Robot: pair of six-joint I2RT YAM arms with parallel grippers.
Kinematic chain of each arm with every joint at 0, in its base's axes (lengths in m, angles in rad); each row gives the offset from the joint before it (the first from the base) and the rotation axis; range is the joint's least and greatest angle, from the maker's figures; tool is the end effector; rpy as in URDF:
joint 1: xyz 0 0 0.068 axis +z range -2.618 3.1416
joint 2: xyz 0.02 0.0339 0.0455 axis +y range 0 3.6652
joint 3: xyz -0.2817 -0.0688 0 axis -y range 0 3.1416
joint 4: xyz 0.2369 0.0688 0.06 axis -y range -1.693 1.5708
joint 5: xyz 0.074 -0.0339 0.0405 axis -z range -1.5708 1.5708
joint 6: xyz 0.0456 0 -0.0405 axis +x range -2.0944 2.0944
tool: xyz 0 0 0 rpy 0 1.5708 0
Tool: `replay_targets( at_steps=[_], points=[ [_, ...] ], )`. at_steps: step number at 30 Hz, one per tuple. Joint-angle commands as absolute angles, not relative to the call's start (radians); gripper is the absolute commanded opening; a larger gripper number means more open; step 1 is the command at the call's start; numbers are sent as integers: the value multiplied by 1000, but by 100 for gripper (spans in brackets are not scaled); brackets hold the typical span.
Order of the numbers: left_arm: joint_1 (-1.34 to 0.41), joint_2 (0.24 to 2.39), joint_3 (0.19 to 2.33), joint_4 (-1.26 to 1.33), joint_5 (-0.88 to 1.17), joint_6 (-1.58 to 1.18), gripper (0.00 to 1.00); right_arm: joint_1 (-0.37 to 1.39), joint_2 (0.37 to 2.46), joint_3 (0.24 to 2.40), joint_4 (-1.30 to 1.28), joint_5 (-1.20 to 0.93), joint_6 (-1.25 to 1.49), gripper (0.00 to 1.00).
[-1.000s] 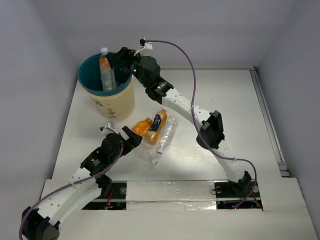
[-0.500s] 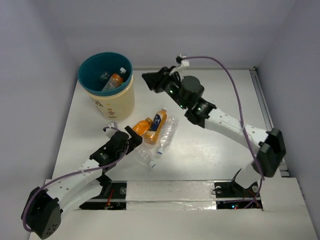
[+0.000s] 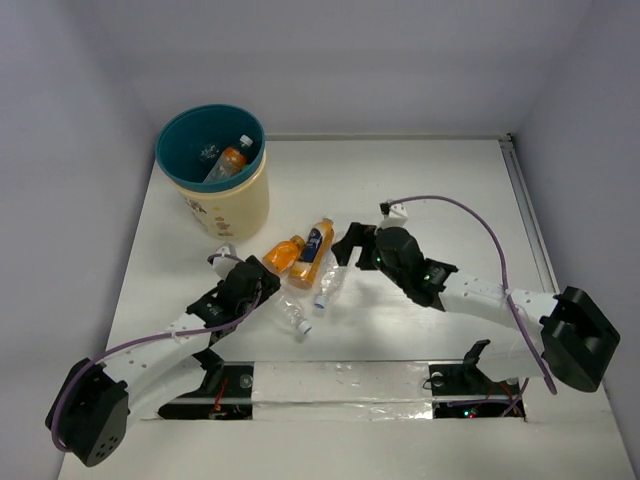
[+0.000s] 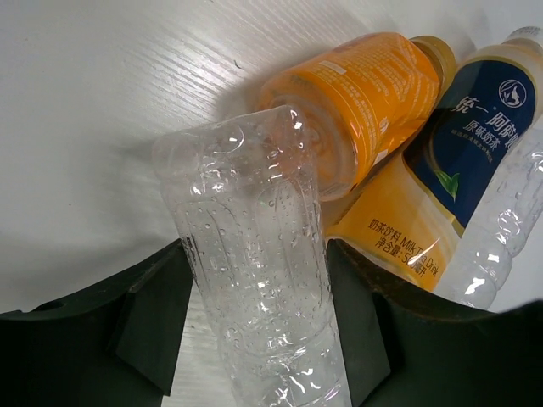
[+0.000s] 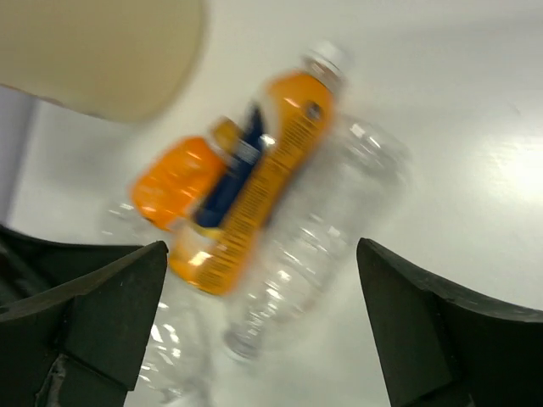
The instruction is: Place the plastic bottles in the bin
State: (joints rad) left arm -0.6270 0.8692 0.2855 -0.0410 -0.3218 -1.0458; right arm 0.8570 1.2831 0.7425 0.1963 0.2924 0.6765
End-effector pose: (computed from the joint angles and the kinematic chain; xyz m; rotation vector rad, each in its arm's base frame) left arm 0.1413 -0.0846 0.1796 -0.6405 2.1288 -0.6006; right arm 0.1964 0.2067 0.2734 0.0257 1.9732 0.7503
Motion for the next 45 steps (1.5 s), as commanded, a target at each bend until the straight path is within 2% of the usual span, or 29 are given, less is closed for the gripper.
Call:
replay_targets(
  at_steps=[1,4,7,16,25,31,41,45],
  points=[
    [-630,856,270,-26,-351,-1040,56,845,1267,684,129,403,759,99],
    [-630,828,276,-49,-345,-1028,48,825,1324,680,156,365,761,100],
    [-630,786,290,-110,-350,-1019,46,816,1399,709,161,344,761,100],
    [-658,557,423,-331,-305,-983,46,755,1532,744,274,244,769,100],
    [-667,538,730,-416,-356,-876,46,746,1536,723,353,212,791,100],
    [-667,626,955,-376,-454,-760,46,726,1552,745,347,216,798,100],
    [-658,952,1368,-253,-826,-410,49,663,1652,779,302,189,793,94],
    [-562,1074,1495,-203,-798,-295,49,663,1689,822,276,172,776,94]
  ],
)
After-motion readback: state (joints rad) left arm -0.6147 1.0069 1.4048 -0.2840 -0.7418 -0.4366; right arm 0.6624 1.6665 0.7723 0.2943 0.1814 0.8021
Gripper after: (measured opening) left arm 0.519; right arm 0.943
